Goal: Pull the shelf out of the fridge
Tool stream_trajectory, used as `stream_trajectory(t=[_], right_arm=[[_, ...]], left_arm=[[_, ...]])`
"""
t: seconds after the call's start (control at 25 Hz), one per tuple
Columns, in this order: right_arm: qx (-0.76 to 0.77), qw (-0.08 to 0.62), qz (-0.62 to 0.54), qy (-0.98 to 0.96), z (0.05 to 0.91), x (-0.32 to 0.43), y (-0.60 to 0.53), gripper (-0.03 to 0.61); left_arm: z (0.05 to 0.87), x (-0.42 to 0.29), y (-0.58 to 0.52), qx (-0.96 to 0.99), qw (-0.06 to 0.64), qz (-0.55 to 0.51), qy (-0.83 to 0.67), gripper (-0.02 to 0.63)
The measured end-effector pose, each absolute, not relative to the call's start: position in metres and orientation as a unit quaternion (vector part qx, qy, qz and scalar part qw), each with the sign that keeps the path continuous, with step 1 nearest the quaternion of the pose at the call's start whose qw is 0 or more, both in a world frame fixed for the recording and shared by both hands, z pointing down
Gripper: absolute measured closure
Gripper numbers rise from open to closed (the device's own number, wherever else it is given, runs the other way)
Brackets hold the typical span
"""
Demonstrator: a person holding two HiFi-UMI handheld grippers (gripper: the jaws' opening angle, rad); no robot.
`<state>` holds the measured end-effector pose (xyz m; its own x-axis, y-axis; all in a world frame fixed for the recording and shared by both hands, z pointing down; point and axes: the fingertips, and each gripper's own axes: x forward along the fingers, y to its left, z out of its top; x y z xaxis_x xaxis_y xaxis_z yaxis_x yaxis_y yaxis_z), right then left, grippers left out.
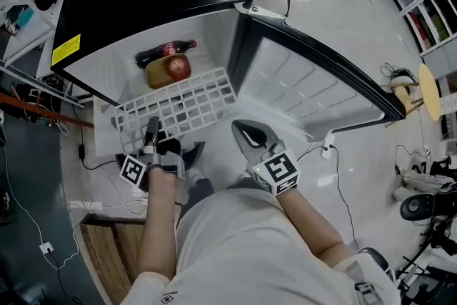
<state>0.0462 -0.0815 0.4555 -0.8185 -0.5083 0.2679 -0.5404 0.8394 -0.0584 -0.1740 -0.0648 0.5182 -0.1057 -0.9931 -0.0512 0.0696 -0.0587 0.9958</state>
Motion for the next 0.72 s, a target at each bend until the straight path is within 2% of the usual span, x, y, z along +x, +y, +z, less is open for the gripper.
stream_trajectory(t=[0.32,0.72], right_arm=[[0.256,0.116,0.079,-0.957,0.460,0.049,-0.070,0.577],[0.198,0.111,0.082,-0.970,0.456,0.046,-0.046,0.577]], left_arm=[[0.536,-0.172,-0.001,0.455,0.453,-0.569,-0.513,0.584],[0.512,-0.155,0.062,0.527,0.385,-0.454,-0.607,0.566]])
